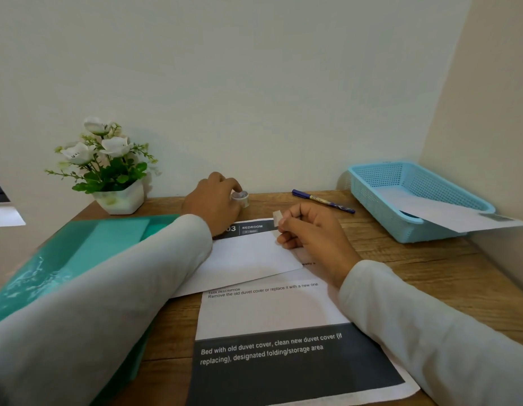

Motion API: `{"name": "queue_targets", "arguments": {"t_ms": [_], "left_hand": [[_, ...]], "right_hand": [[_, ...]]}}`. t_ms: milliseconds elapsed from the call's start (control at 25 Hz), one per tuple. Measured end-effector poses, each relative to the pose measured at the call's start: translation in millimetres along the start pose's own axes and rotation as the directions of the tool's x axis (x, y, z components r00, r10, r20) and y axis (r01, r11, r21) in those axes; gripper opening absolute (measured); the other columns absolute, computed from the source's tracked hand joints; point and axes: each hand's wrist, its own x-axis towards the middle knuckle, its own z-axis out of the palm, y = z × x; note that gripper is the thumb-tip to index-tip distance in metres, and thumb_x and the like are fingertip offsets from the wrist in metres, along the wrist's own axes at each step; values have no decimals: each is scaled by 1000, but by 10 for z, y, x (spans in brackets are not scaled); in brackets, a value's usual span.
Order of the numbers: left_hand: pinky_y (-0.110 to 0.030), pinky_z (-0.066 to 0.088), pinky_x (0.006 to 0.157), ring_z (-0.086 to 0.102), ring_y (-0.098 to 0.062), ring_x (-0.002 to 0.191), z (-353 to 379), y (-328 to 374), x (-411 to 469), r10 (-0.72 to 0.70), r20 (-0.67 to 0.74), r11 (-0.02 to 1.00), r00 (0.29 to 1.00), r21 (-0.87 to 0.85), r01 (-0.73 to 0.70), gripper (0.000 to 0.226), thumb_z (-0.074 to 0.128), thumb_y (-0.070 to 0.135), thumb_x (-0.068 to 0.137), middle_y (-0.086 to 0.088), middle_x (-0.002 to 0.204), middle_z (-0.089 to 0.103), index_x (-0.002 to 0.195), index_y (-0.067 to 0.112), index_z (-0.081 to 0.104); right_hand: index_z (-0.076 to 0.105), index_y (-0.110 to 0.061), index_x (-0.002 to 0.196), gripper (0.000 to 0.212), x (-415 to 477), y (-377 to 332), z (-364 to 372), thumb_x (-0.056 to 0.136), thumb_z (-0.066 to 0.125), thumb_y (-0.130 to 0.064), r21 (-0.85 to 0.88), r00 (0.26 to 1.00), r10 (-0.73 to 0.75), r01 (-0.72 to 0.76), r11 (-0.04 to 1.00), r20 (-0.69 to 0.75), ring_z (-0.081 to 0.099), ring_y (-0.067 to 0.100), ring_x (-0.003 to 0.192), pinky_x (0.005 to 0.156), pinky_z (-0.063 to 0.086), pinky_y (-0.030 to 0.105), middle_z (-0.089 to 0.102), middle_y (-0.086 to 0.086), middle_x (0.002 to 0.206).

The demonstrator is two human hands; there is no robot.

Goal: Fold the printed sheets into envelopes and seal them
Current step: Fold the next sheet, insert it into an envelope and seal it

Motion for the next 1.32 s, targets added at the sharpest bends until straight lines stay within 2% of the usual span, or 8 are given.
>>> {"name": "queue_targets", "arguments": {"t_ms": [80,240,520,720,840,920,1120,1320], "left_hand": [[-37,52,80,60,-13,90,-52,127,-274,62,-114,983,992,-168,-81,19,55,50,90,16,96,60,95,36,66],[-12,36,53,50,1,57,-63,338,-767,110,-35,856,993,-504,-113,28,63,51,91,20,58,57,78,27,71],[-40,52,68,63,-16,72,72,304,-909,154,-24,751,988,-646,-133,26,60,52,93,10,76,70,86,31,74],[-14,38,56,51,-3,59,42,305,-900,141,-26,714,990,-690,-120,29,62,48,94,7,64,65,79,26,74],[-11,37,57,51,2,56,65,277,-874,115,-11,681,993,-727,-87,23,64,33,96,17,58,61,81,19,75],[-12,41,60,55,4,58,89,254,-869,102,13,666,995,-744,-59,21,64,29,96,18,61,65,84,16,75],[-13,40,59,56,3,61,92,263,-878,119,41,702,992,-710,-55,21,63,32,97,14,68,67,86,18,73],[-31,50,64,58,-9,66,108,260,-878,113,24,725,993,-686,-65,13,65,31,94,9,74,68,88,21,70]], "right_hand": [[67,-8,83,11,5,12,9,91,65,0,8,1000,-7,7,1000,-3,68,27,72,67,54,35,68,12,76],[69,-10,85,8,3,15,14,91,68,-4,-9,1000,-25,25,1000,16,68,26,73,68,53,36,69,12,79],[68,-2,83,8,-72,11,80,89,68,4,-84,994,-103,106,991,49,58,20,68,63,50,27,62,12,74],[74,-14,88,13,-126,-42,47,90,69,-3,-257,981,-148,177,950,128,66,36,83,79,58,40,74,5,83],[76,-15,93,15,-141,-52,65,90,69,-2,-242,973,-140,183,953,185,68,25,79,73,56,29,77,5,89],[74,-7,93,13,-123,-45,59,90,67,4,-209,976,-144,176,962,162,67,14,74,66,51,20,77,8,88],[65,3,101,22,-70,-18,30,85,79,-1,-160,976,-209,216,963,59,62,18,67,59,50,20,67,11,81],[63,2,100,23,-79,-26,50,84,79,2,-134,979,-193,200,971,63,61,18,63,55,49,18,66,15,80]]}}
